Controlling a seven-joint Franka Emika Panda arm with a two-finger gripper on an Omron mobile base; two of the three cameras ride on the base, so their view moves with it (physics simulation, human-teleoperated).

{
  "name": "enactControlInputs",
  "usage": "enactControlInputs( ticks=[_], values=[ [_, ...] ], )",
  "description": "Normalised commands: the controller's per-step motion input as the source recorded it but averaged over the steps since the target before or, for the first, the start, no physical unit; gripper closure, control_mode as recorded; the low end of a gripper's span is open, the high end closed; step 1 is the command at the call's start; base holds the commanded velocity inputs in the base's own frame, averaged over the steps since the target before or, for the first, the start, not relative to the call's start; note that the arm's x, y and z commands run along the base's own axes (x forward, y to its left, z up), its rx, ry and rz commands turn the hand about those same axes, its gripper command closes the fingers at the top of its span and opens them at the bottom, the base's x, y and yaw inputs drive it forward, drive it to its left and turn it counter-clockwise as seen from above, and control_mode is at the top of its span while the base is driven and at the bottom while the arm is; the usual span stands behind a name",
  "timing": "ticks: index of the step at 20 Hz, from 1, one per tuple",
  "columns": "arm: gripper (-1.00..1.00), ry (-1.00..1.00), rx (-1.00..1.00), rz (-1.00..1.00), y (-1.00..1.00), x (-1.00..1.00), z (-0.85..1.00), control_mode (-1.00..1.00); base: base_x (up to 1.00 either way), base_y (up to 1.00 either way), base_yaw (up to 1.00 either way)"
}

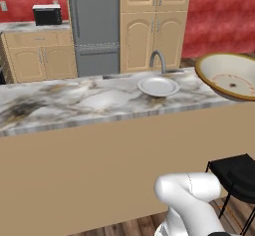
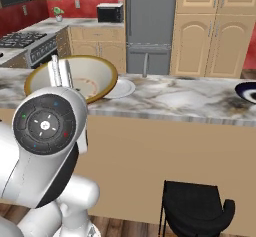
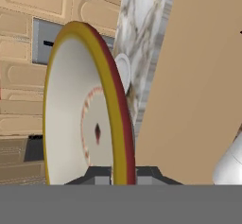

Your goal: Move the bowls from the cabinet to the plates on the dining table.

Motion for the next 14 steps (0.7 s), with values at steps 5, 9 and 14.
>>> enactControlInputs(
  ticks=[5,9,14],
  values=[
    [1.00,0.00,0.00,0.00,0.00,0.00,0.00,1.00,0.00,0.00,0.00],
    [1.00,0.00,0.00,0.00,0.00,0.03,0.00,-1.00,0.00,0.00,0.00],
    [1.00,0.00,0.00,0.00,-0.01,0.34,0.00,-1.00,0.00,0.00,0.00]
  ],
)
